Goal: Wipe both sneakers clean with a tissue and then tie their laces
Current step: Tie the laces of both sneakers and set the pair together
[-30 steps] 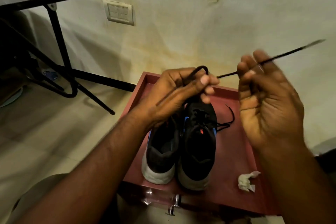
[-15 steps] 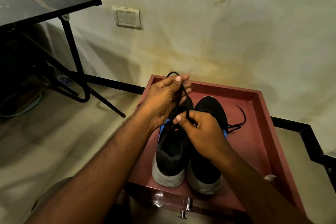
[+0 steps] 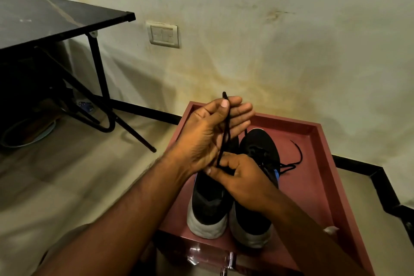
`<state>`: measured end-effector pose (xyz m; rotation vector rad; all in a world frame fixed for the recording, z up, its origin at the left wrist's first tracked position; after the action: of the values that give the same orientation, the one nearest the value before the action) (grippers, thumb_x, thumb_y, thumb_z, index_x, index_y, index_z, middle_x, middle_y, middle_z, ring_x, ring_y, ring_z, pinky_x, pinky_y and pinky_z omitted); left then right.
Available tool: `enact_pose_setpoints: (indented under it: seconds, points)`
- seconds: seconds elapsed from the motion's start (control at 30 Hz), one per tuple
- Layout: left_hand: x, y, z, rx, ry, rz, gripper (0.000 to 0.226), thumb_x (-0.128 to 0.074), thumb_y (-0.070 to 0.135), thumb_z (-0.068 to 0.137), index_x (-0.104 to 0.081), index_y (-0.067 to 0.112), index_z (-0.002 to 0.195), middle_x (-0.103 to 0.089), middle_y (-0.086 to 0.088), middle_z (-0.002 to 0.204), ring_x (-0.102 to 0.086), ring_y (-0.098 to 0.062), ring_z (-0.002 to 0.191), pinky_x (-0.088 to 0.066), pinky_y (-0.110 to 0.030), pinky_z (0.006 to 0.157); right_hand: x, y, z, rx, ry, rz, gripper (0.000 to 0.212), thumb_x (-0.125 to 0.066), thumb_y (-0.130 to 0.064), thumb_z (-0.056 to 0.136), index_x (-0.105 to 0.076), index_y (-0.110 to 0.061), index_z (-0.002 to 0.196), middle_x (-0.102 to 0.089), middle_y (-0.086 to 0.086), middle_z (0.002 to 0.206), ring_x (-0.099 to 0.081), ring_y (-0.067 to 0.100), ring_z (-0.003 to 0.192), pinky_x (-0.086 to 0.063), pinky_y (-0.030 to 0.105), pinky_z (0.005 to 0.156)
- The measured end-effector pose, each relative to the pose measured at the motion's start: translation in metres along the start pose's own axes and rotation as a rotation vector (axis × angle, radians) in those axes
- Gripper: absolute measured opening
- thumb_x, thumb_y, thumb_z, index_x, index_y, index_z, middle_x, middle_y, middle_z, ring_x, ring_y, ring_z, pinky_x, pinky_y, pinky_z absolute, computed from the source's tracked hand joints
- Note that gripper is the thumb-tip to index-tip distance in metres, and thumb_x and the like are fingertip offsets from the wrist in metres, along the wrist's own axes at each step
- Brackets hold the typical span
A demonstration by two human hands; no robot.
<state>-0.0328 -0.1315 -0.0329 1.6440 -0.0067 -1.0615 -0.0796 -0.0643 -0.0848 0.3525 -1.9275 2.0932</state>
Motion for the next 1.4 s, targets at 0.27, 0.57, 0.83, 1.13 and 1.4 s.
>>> enact_pose_setpoints:
  seconds: [0.27, 0.57, 0.83, 1.13, 1.4]
  points:
    - [0.049, 0.019, -0.004, -0.056, 0.133, 1.721, 0.048, -0.040, 0.061, 0.103, -0.073, 0.027, 0.110, -0.073, 0.006, 0.080, -0.070, -0.011, 0.077, -0.055, -0.033, 0.070, 0.045, 0.035, -0.002, -0.292, 0.349, 0.628, 0.029, -0.048, -0.024, 0.109, -0.073, -0.012, 0.119, -0.078, 0.005, 0.117, -0.074, 0.016, 0.111, -0.056, 0.035, 0.101]
    - [0.047, -0.016, -0.004, 0.086, 0.077, 1.317, 0.014, -0.078, 0.033, 0.090, -0.078, 0.028, 0.103, -0.077, 0.005, 0.092, -0.073, -0.010, 0.088, -0.061, -0.036, 0.087, 0.075, 0.025, -0.002, -0.143, 0.533, -0.187, 0.024, -0.057, -0.040, 0.104, -0.075, -0.031, 0.117, -0.060, -0.001, 0.111, -0.071, 0.011, 0.087, -0.060, 0.030, 0.083]
    - [0.049, 0.004, -0.003, -0.084, 0.194, 0.587, 0.018, -0.059, 0.016, 0.104, -0.074, 0.008, 0.108, -0.080, -0.008, 0.099, -0.076, -0.018, 0.094, -0.060, -0.028, 0.084, 0.077, 0.039, -0.008, -0.218, 0.635, 0.209, 0.035, -0.077, -0.029, 0.092, -0.056, -0.013, 0.116, -0.077, 0.007, 0.077, -0.074, 0.022, 0.060, -0.062, 0.038, 0.066]
    - [0.000, 0.002, -0.011, -0.314, -0.224, 1.080, 0.022, -0.066, 0.016, 0.100, -0.078, 0.013, 0.118, -0.079, 0.004, 0.111, -0.074, -0.008, 0.106, -0.059, -0.037, 0.096, 0.031, 0.013, 0.003, -0.125, 0.208, 0.035, 0.024, -0.065, -0.011, 0.096, -0.064, 0.001, 0.074, -0.056, 0.022, 0.058, -0.044, 0.025, 0.050, -0.036, 0.039, 0.050]
    - [0.015, 0.008, -0.008, -0.305, -0.272, 1.402, 0.046, -0.073, 0.036, 0.094, -0.063, 0.026, 0.139, -0.073, 0.014, 0.119, -0.066, 0.004, 0.107, -0.056, -0.024, 0.092, 0.059, 0.016, 0.003, -0.149, 0.375, 0.150, 0.010, -0.063, -0.023, 0.103, -0.062, -0.025, 0.112, -0.079, 0.004, 0.089, -0.075, 0.018, 0.080, -0.058, 0.035, 0.073]
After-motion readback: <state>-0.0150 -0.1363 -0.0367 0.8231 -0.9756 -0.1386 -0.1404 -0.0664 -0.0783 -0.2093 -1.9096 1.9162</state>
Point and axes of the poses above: each hand's wrist, its own z-axis towards the middle knuckle, its own x-axis out of the back of the hand, y = z × x, the point moved 9 cm from there along z, towards the middle knuckle
